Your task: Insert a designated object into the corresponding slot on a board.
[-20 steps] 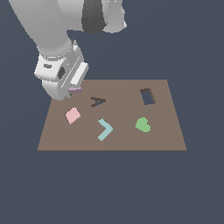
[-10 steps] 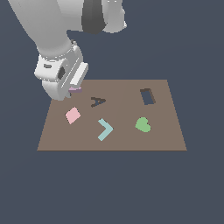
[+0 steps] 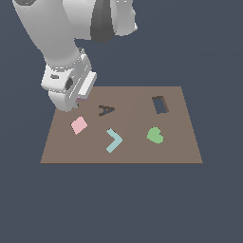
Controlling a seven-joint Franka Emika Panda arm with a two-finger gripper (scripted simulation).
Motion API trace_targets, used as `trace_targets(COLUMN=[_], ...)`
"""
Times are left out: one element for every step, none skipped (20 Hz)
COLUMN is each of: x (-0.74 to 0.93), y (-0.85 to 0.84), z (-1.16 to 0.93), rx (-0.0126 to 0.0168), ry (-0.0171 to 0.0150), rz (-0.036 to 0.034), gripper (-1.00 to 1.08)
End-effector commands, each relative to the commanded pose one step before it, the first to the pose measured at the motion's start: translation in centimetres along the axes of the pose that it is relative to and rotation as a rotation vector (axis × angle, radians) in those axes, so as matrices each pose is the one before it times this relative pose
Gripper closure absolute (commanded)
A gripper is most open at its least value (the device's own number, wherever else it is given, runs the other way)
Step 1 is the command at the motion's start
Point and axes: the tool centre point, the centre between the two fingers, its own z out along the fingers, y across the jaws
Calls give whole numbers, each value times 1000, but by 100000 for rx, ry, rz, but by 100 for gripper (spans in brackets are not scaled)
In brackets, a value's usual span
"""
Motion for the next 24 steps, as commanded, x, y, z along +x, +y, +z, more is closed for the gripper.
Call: trace_targets(x=[-5, 2, 0, 0, 0, 0, 0, 0, 0, 0, 0, 0, 12, 1, 3, 4, -19, 1, -2, 44, 116, 197, 278, 365], y=[-9, -2, 0, 0, 0, 0, 0, 0, 0, 0, 0, 0, 26, 2, 4, 6, 5, 1, -14, 21, 61, 103, 144, 187], z=[437, 33, 0, 0, 0, 0, 0, 0, 0, 0, 0, 0, -33, -41, -122, -183, -92, -41, 128, 3, -9, -14, -20, -26], rx=[-31, 0, 0, 0, 0, 0, 0, 0, 0, 0, 0, 0, -65, 0, 0, 0, 55, 0, 0, 10, -3, -4, -6, -7], ry=[-15, 0, 0, 0, 0, 0, 0, 0, 0, 0, 0, 0, -2, 0, 0, 0, 16, 0, 0, -1, 0, -1, -1, -1], rz=[64, 0, 0, 0, 0, 0, 0, 0, 0, 0, 0, 0, -24, 0, 0, 0, 39, 0, 0, -162, -458, -772, -1091, -1426], gripper=[-92, -92, 108, 108, 108, 108, 108, 108, 108, 108, 108, 108, 108, 108, 108, 108, 108, 108, 108, 108, 108, 108, 108, 108])
